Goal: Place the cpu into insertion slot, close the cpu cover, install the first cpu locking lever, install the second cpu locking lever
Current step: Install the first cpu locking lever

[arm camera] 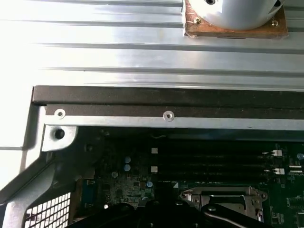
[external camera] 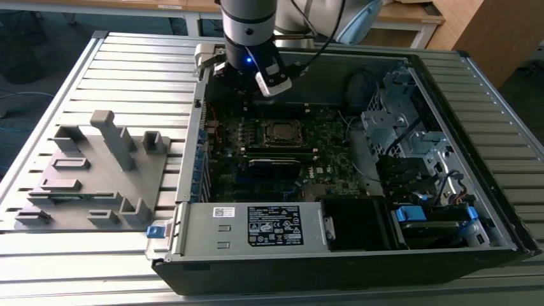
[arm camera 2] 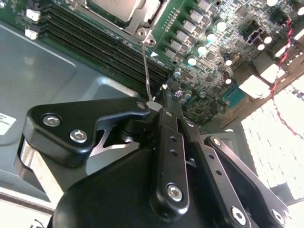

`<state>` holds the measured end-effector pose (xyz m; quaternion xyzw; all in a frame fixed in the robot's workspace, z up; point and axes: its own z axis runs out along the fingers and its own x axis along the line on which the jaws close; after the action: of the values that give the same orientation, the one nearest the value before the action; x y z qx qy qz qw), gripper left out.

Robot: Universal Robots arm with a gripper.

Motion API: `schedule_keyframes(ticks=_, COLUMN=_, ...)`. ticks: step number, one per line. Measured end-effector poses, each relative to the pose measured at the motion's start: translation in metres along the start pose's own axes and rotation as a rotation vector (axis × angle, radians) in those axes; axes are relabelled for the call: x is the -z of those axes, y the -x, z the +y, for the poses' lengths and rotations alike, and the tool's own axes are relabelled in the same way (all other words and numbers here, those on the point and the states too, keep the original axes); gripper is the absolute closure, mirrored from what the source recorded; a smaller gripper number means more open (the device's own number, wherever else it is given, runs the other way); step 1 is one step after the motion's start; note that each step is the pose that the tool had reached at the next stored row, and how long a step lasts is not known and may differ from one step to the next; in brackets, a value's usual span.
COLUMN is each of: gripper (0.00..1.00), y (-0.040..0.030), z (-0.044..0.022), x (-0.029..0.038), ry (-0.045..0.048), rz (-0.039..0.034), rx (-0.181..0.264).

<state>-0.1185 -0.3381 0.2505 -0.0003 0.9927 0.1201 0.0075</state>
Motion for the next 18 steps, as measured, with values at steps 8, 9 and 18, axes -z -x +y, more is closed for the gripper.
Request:
schedule_keyframes(ticks=8, gripper=0.90, y=0.0245, z=0.0000, x=-0.0004, ry=0.0000, rz=0.0000, rx=0.000)
schedule_keyframes(ticks=9, gripper=0.90, y=0.0289, z=0.0000, x=-0.0005, ry=0.0000, rz=0.0000, rx=0.000)
schedule_keyframes(ticks=18, gripper=0.90, y=0.0531, z=-0.0001, x=-0.0011, ry=-0.0002, rz=-0.0001, rx=0.000)
